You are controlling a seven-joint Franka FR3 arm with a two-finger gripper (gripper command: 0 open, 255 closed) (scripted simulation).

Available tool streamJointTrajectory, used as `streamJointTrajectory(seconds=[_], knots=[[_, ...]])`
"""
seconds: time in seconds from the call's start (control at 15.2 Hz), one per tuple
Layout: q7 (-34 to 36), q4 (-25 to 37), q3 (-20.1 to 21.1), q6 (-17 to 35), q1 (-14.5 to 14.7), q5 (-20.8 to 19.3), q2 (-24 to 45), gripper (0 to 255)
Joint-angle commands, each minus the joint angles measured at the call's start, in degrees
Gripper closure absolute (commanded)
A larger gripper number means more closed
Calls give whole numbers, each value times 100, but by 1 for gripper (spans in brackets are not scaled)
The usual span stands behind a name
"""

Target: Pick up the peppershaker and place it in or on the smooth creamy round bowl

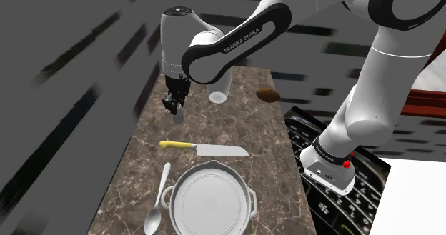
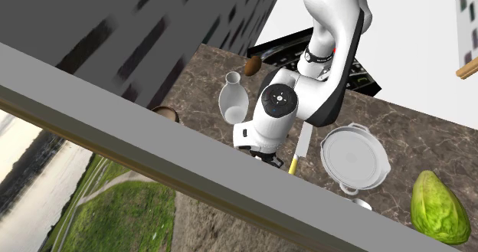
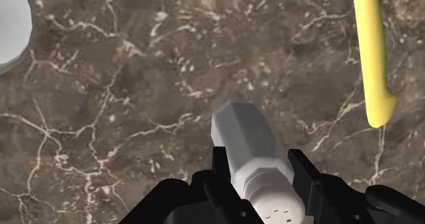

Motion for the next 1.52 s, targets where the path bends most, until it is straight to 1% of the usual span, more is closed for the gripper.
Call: streamJointTrajectory(seconds=[0.0,0.13,0.79,1.45], knots=[[0,-1,1,0,1,0,2,255],[1,-3,1,2,1,0,1,255],[-141,322,65,-683,-57,226,-392,255],[-232,776,91,-1394,-87,377,-673,255]])
